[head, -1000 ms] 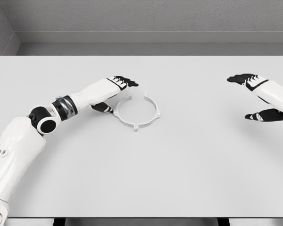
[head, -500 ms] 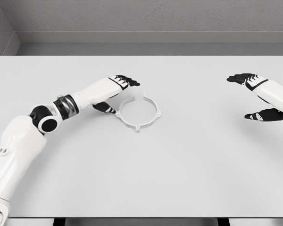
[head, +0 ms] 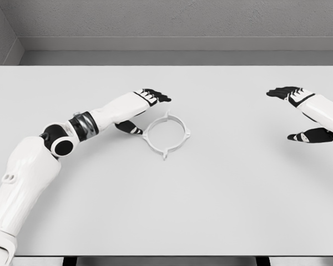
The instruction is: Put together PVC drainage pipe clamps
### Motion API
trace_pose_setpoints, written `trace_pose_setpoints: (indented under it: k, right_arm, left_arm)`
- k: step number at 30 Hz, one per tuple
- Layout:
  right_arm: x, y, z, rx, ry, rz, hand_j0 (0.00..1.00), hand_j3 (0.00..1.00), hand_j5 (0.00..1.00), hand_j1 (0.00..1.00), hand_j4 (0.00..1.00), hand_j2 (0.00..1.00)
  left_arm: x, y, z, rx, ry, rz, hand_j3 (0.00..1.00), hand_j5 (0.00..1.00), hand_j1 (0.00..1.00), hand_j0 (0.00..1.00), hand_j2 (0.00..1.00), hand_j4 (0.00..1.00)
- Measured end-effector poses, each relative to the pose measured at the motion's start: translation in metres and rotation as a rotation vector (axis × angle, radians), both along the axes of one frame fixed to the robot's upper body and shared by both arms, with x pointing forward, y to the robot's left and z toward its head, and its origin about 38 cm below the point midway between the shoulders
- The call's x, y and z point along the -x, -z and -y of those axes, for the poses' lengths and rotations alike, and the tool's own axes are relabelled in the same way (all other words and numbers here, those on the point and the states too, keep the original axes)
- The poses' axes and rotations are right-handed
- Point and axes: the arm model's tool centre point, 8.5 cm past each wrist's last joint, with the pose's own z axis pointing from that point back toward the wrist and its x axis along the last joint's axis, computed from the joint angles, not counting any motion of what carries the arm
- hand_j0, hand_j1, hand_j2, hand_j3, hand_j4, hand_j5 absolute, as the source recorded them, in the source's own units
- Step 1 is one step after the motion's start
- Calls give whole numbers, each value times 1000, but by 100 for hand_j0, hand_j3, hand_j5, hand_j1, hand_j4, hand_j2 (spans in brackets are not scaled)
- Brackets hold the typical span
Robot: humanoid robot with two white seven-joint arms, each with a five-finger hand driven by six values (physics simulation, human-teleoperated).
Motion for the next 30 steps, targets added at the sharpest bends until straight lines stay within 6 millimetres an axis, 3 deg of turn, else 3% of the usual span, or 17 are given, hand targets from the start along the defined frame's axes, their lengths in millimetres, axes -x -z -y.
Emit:
trace_pose_setpoints:
  k: [16, 18, 23, 30]
  right_arm:
    - [-1, 1, -4, -12, -3, 3, 100, 100, 100, 100, 100, 100]
    - [-3, 1, -8, -24, -7, 10, 100, 100, 100, 100, 100, 100]
    - [-14, -13, -20, -38, -34, 55, 100, 100, 100, 100, 100, 100]
    - [-17, -8, -33, -42, -65, 40, 100, 100, 100, 100, 100, 100]
  left_arm:
    - [-6, -10, -11, -1, -15, 18, 100, 100, 100, 100, 100, 100]
    - [1, -4, -14, -6, -12, 10, 100, 100, 100, 100, 100, 100]
    - [4, -12, -16, -10, 0, 36, 100, 100, 100, 100, 100, 100]
    - [9, -12, -15, -10, 9, 41, 100, 100, 100, 100, 100, 100]
